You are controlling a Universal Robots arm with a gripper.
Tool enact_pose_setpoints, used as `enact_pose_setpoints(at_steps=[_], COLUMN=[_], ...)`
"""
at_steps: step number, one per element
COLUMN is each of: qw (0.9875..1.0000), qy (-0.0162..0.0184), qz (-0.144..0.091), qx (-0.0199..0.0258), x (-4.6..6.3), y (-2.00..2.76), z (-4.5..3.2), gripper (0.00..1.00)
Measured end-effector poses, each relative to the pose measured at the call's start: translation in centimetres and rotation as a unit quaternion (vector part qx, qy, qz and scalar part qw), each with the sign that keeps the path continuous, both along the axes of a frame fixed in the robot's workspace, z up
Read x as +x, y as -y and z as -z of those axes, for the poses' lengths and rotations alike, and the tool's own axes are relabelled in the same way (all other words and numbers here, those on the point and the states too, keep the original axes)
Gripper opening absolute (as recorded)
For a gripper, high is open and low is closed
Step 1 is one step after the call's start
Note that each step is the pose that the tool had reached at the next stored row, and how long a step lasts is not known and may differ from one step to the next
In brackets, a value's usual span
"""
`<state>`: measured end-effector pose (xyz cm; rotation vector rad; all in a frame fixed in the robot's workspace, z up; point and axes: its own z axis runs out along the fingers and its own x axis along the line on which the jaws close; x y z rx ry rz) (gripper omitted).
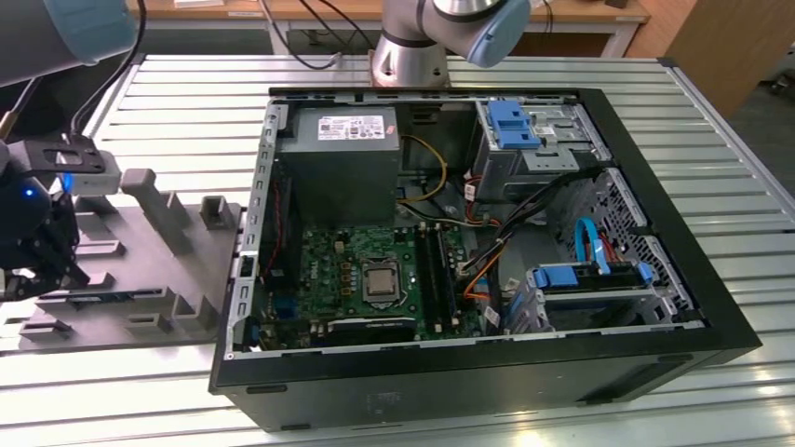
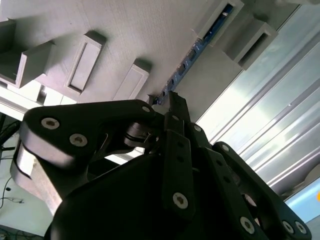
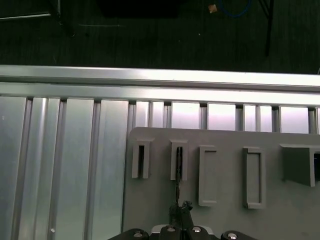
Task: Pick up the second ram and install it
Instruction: 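Pick up the second ram and move it above second insertion slot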
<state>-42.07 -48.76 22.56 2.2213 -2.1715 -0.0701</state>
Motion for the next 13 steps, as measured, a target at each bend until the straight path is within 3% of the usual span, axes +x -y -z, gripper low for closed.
enact_pose_setpoints(at_steps=[6, 13], qw=[1.0000, 1.0000], qy=[0.0021, 0.0021], qz=[-0.004, -0.005], qx=[0.0049, 0.0051], x=[-0.36, -0.49], y=[0.00, -0.01], z=[0.59, 0.82], gripper=[0.11, 0.11])
